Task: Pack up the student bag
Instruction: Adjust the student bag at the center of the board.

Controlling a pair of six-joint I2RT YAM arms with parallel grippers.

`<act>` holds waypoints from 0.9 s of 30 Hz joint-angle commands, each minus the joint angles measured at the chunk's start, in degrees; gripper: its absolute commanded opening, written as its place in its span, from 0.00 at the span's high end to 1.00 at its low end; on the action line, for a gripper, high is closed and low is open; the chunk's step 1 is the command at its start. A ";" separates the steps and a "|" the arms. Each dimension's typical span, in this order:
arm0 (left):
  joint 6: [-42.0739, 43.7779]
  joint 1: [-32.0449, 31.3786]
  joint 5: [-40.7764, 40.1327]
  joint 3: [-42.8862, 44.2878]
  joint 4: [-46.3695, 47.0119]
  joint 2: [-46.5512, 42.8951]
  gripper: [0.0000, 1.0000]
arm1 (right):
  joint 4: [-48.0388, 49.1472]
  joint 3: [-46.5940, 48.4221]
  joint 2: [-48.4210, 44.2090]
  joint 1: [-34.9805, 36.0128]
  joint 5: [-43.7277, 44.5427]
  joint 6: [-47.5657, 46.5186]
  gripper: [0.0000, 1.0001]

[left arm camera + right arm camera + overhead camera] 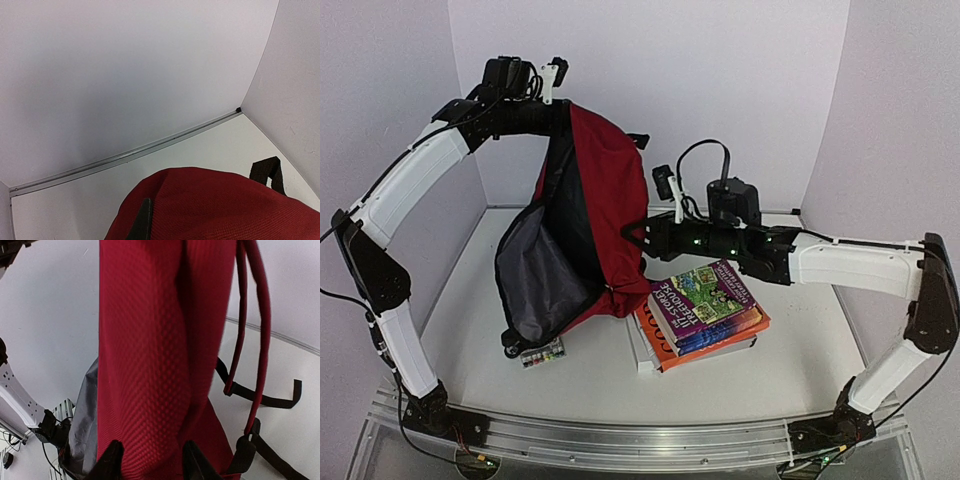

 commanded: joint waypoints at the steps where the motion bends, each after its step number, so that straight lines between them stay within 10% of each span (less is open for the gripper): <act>1: -0.71 0.28 -3.50 -1.72 3.09 -5.70 1.00 | 1.92 5.28 1.85 0.68 4.65 -1.75 0.96; 24: -10.99 1.23 2.28 -31.14 10.29 -25.75 1.00 | -12.37 50.95 35.60 -10.63 9.18 -4.35 1.00; 27: -12.46 2.54 1.61 -32.82 10.19 -25.00 1.00 | -13.35 53.98 38.16 -10.61 8.89 -4.18 0.82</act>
